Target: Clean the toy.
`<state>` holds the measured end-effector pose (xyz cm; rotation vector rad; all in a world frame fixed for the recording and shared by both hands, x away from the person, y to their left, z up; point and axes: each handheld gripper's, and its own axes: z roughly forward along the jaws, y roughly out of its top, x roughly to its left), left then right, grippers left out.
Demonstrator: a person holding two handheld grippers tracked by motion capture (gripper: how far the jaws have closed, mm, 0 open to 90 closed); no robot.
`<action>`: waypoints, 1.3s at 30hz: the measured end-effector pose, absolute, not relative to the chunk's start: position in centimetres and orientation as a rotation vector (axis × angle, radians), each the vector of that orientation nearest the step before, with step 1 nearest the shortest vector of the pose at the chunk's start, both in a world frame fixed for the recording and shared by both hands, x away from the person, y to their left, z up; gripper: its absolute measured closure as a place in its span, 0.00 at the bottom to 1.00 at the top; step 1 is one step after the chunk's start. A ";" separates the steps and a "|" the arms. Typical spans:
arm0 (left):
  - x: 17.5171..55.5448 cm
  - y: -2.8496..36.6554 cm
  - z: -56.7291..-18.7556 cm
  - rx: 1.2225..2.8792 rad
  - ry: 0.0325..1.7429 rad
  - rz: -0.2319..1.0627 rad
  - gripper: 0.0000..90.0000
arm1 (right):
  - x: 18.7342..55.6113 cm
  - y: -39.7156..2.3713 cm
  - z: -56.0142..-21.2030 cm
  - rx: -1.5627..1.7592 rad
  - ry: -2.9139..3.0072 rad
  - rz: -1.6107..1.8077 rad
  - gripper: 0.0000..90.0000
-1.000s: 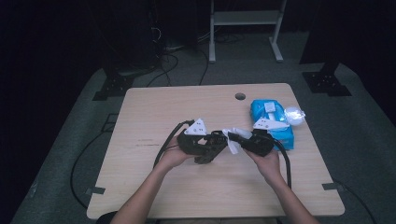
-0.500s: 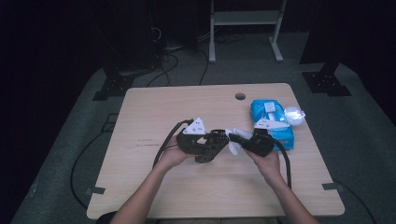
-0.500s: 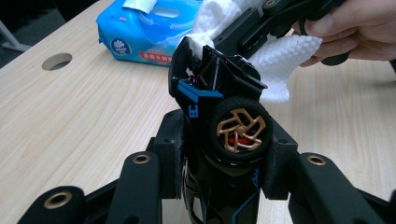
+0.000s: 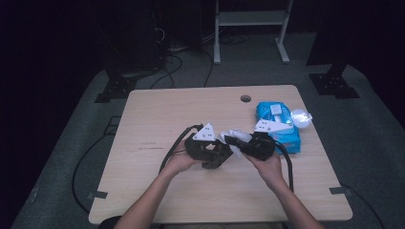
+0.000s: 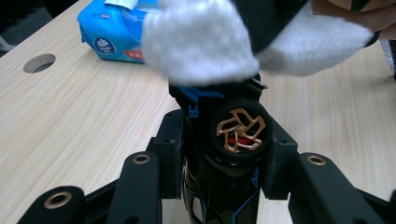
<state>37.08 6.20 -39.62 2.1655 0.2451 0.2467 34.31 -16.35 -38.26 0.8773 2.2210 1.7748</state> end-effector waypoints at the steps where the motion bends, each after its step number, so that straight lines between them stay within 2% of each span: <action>1: 37.1 6.4 -39.6 2.158 0.255 0.252 0.65 | 34.4 -16.7 -38.3 0.886 2.212 1.758 0.94; 7: 37.5 7.1 -39.3 2.147 0.275 0.256 0.65 | 35.6 -18.9 -40.0 1.021 2.192 1.721 0.94; 16: 37.6 7.5 -39.3 2.135 0.291 0.260 0.65 | 36.5 -19.0 -42.3 1.117 2.258 1.704 0.94; 31: 37.7 7.1 -39.3 2.119 0.288 0.232 0.64 | 36.2 -19.6 -41.2 1.135 2.222 1.843 0.94; 39: 37.8 7.1 -39.6 2.108 0.287 0.229 0.64 | 35.7 -19.1 -40.2 1.081 2.206 1.811 0.94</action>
